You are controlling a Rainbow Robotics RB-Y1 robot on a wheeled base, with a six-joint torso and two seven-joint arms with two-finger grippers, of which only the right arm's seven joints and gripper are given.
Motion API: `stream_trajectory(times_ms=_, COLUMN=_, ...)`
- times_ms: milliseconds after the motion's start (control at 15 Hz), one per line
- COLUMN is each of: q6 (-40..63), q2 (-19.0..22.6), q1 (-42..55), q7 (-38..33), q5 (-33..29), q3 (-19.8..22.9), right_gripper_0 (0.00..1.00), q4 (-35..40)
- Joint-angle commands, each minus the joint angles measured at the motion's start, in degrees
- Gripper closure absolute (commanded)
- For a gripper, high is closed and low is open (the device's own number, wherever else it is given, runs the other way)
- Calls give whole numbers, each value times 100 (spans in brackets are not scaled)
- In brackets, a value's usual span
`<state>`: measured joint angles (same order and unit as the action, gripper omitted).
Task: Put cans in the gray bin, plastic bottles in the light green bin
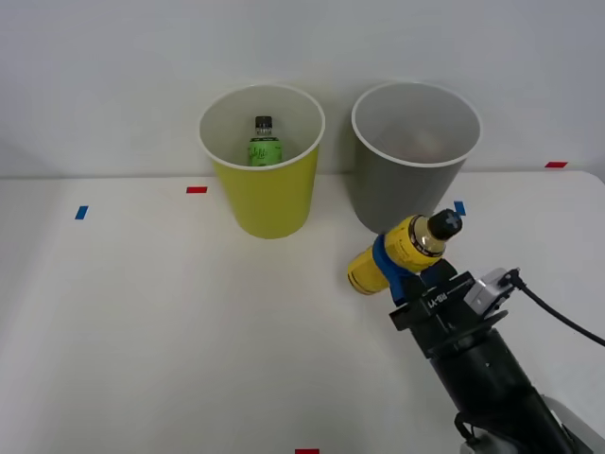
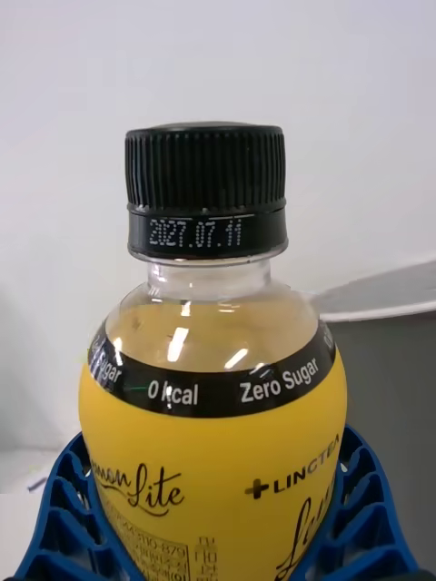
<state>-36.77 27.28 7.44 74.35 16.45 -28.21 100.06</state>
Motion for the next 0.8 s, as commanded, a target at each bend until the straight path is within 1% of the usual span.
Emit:
stream_trajectory(times_ms=67, q6=803, q2=-109, q1=-172, q7=-52, q5=236, q3=34, right_gripper_0=100, q4=823)
stream_trajectory(times_ms=133, q6=1199, q2=-223, q1=-313, q7=-78, q5=280, q3=78, right_gripper_0=100, q4=1121)
stream_trajectory(times_ms=200, q6=1418, q2=-319, q1=-454, q7=-87, q5=298, q3=131, right_gripper_0=100, q4=1227)
stream_trajectory(times_ms=333, q6=1990, q2=-680, q1=-981, q7=-114, q5=342, q3=219, right_gripper_0=100, q4=1253)
stream_trajectory(times_ms=400, q6=2464, q2=-970, q1=-1245, q7=-122, q5=333, q3=342, right_gripper_0=100, q4=1253)
stream_trajectory(times_ms=467, q6=2781, q2=-1163, q1=-1420, q7=-114, q5=307, q3=439, right_gripper_0=100, q4=1253)
stream_trajectory(times_ms=667, q6=4442, q2=-1858, q1=-2273, q7=-87, q5=271, q3=825, right_gripper_0=100, q4=1253)
stream_trajectory(times_ms=800, q6=5374, q2=-2174, q1=-2827, q7=-114, q5=298, q3=1089, right_gripper_0=100, q4=1236)
